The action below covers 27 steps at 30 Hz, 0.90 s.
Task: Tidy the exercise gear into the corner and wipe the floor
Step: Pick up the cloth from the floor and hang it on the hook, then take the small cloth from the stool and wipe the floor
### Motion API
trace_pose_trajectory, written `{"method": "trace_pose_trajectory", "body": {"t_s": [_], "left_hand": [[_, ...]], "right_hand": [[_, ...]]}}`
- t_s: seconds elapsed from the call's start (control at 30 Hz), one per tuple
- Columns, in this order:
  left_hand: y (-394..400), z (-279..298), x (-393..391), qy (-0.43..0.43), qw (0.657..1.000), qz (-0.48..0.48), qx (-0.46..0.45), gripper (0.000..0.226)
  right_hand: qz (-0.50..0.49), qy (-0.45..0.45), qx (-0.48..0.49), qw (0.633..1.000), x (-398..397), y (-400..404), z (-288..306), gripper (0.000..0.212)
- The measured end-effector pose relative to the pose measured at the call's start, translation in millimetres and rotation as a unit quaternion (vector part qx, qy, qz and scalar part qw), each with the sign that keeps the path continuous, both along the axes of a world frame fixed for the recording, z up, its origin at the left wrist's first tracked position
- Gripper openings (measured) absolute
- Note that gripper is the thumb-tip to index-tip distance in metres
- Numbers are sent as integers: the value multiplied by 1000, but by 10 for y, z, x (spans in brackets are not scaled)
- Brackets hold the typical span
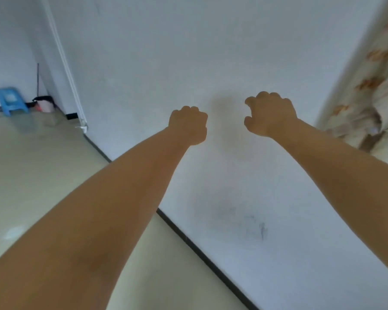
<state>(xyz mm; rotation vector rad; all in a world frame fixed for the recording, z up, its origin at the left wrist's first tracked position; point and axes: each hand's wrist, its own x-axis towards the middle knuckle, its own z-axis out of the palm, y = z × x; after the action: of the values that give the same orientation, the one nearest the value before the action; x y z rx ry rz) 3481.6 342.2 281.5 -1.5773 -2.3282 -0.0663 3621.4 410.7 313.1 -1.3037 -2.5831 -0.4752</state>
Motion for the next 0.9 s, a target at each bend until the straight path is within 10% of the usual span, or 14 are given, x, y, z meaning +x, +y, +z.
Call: {"method": "trace_pose_trajectory", "body": {"t_s": [0.6,0.9], "left_hand": [[-4065,-1316,-3850,-96,934,318,-130,39],[-4832,-1721,-5623,-132,891,412,-137,43]], "right_hand": [[323,-45,-142,935,-4496,-3043,-1423,42],[419,-102,-187,883,-6609,-3878,-2018,50]]}}
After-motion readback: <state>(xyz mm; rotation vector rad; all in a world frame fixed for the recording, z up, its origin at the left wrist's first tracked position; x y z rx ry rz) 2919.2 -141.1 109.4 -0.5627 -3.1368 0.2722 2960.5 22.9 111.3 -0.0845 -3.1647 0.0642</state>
